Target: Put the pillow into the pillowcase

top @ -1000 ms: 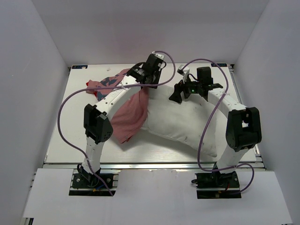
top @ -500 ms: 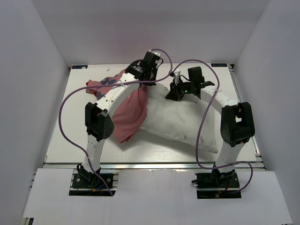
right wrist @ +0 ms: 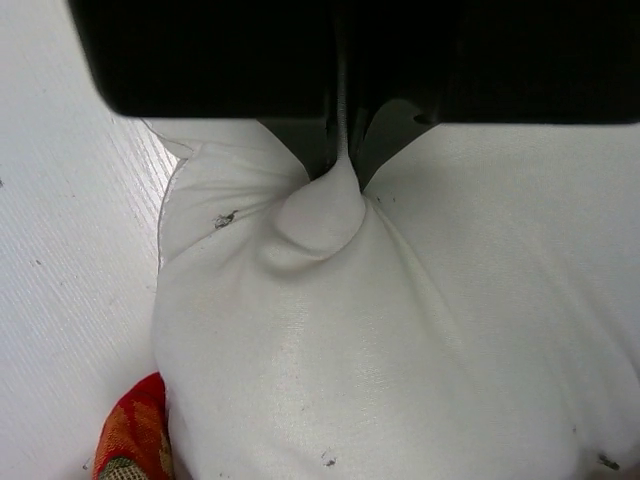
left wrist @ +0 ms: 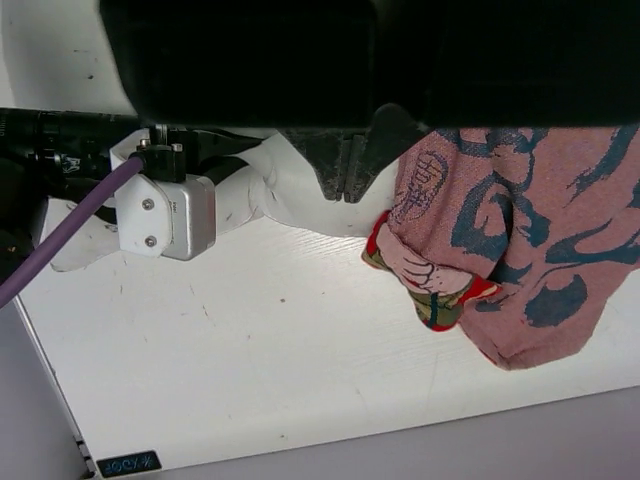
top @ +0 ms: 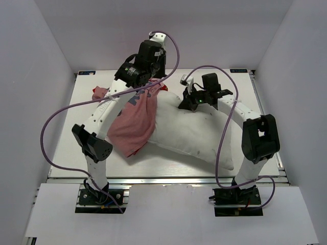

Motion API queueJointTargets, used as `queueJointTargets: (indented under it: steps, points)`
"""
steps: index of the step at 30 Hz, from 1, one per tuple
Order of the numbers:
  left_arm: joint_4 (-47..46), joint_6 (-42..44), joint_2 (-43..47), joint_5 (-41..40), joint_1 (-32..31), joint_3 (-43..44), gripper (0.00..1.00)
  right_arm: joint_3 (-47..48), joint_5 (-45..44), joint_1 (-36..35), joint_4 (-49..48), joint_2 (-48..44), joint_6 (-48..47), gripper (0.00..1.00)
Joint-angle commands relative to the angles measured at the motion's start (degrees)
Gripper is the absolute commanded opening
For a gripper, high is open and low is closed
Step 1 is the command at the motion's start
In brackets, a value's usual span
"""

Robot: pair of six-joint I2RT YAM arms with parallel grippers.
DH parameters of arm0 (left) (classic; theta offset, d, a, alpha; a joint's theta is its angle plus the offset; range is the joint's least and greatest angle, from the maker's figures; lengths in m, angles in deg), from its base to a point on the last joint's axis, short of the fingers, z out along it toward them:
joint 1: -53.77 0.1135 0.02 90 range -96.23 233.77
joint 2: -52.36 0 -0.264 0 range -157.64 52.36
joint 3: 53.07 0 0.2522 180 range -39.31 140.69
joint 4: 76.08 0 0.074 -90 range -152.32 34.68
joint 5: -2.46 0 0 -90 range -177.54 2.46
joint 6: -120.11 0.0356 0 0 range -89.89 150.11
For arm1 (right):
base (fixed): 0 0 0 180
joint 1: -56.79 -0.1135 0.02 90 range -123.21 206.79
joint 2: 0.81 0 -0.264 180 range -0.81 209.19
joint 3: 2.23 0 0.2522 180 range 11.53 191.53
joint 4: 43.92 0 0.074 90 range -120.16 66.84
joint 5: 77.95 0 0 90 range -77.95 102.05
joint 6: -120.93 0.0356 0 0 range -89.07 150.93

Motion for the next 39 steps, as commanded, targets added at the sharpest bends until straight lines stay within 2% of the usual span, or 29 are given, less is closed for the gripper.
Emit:
queueJointTargets:
  steps: [1, 4, 5, 6, 7, 9, 12, 17, 22, 25, 26, 27, 28, 30, 32, 33, 34, 35, 36, 37, 39]
  points:
    - [0.86, 1.14, 2.44, -1.20, 0.02, -0.99, 0.00, -1.12, 1.06, -1.29, 0.02, -3.24, 1.44, 0.00]
    - [1.30, 2.19, 1.12, -2.86, 0.02, -2.22, 0.03, -0.94, 1.50, -1.20, 0.28, -3.60, 1.27, 0.00]
    - [1.74, 2.45, 0.51, -3.39, 0.02, -2.22, 0.14, -1.03, 1.67, -1.29, 0.54, -3.60, 1.01, 0.00]
    - [2.18, 2.89, -0.28, -4.70, 0.11, -2.14, 0.40, -1.03, 1.76, -1.29, 0.81, -3.68, 0.83, 0.00]
    - [3.23, 3.24, -2.03, -4.98, 0.11, -2.05, 0.49, -1.12, 1.76, -1.29, 1.07, -3.77, 0.65, 0.00]
    - [3.94, 4.03, -3.88, -6.03, 0.11, -1.70, 0.55, -1.82, 1.76, -1.29, 0.98, -4.04, 0.39, 0.04]
    - [4.82, 4.74, -6.79, -8.75, 0.11, -0.91, 0.55, -2.96, 1.94, -1.20, 0.72, -4.56, 0.30, 0.07]
    - [4.47, 4.83, -9.34, -11.31, 1.07, -2.22, 0.51, -3.84, 1.85, -1.29, 0.46, -4.83, -0.14, 0.07]
    - [4.56, 4.92, -9.52, -10.96, 1.25, -6.26, 0.40, -3.93, 1.68, -1.29, 0.63, -4.57, -0.49, 0.07]
    - [4.91, 4.83, -8.90, -11.22, 1.16, -10.39, 0.24, -3.58, 1.68, -1.29, 0.90, -4.21, -0.40, 0.07]
    - [5.00, 4.66, -8.73, -10.96, 1.25, -11.79, 0.09, -3.40, 1.68, -1.29, 0.98, -4.13, -0.40, 0.07]
    - [5.43, 4.48, -8.55, -10.35, 1.16, -11.80, 0.01, -3.31, 1.68, -1.20, 1.16, -4.13, -0.32, 0.07]
    - [5.52, 4.13, -8.46, -9.38, 1.25, -11.20, 0.00, -3.05, 1.68, -1.29, 1.25, -4.13, -0.14, 0.05]
    - [5.70, 2.82, -8.55, -3.42, 1.16, -5.50, 0.00, -2.79, 2.38, -1.29, 0.99, -4.39, 0.04, 0.00]
    - [5.96, 0.71, -9.69, 1.24, 1.16, 2.39, 0.00, -3.57, 4.47, -1.81, -1.81, -6.84, 0.21, 0.00]
    - [5.27, -1.82, -10.39, 5.96, 1.25, 11.22, 0.00, -4.71, 5.45, -2.25, -4.44, -8.33, 0.56, 0.00]
    - [3.96, -3.59, -10.92, 8.27, 1.60, 14.18, 0.00, -7.94, 7.20, -2.52, -11.08, -12.26, 1.09, 0.00]
    - [1.25, -5.96, -9.88, 10.90, 2.21, 14.91, 0.00, -9.71, 7.39, -3.13, -14.89, -14.65, 1.18, 0.00]
    - [-6.44, -11.72, -8.13, 17.63, 3.00, 11.00, 0.00, -11.30, 6.95, -4.61, -18.66, -16.85, 1.01, 0.00]
    - [-10.60, -14.57, -4.28, 20.65, 3.88, 8.18, 0.00, -12.79, 6.43, -5.50, -21.84, -20.78, 0.57, 0.00]
    - [-18.86, -21.41, -1.97, 24.36, 5.73, 4.82, 0.00, -15.09, 2.75, -9.17, -28.70, -24.06, -2.41, 0.00]
